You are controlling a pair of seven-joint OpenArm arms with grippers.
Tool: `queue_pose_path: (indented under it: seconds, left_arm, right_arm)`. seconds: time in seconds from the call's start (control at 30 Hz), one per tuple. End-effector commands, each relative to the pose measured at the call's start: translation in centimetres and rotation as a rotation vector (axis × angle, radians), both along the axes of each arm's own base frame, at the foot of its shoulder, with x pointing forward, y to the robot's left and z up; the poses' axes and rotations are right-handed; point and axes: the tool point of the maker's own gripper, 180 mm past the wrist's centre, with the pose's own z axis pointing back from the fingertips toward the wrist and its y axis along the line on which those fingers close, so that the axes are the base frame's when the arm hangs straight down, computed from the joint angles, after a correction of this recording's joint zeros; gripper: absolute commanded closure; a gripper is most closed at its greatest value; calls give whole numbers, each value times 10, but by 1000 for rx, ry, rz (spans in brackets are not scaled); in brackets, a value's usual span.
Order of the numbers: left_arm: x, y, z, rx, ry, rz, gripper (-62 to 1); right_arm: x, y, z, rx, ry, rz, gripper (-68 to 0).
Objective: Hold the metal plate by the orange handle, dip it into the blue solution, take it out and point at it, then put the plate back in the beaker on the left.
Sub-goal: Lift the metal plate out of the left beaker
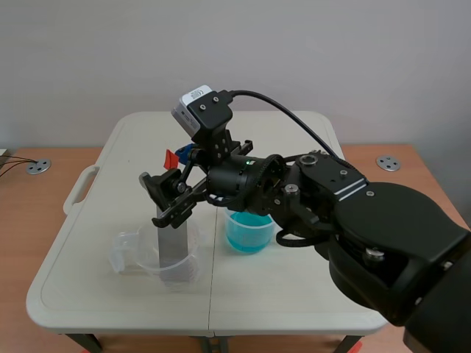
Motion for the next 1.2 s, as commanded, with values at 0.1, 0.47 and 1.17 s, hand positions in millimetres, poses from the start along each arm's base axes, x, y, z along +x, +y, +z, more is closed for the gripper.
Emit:
queue_pose_path:
  seconds: [0.1,0.47,1.17]
  left_arm:
    - [0,-3,2,-12,-6,-1,-15]
    - [7,-3,2,-10,-20,-1,-15]
    - [7,-3,2,-10,-20,-1,-15]
  right_arm:
    - [-1,7,13,31,-19,51,-301]
    - [-10,11,14,40,-13,105,-232]
    - [-22,17,21,84,-20,179,-13]
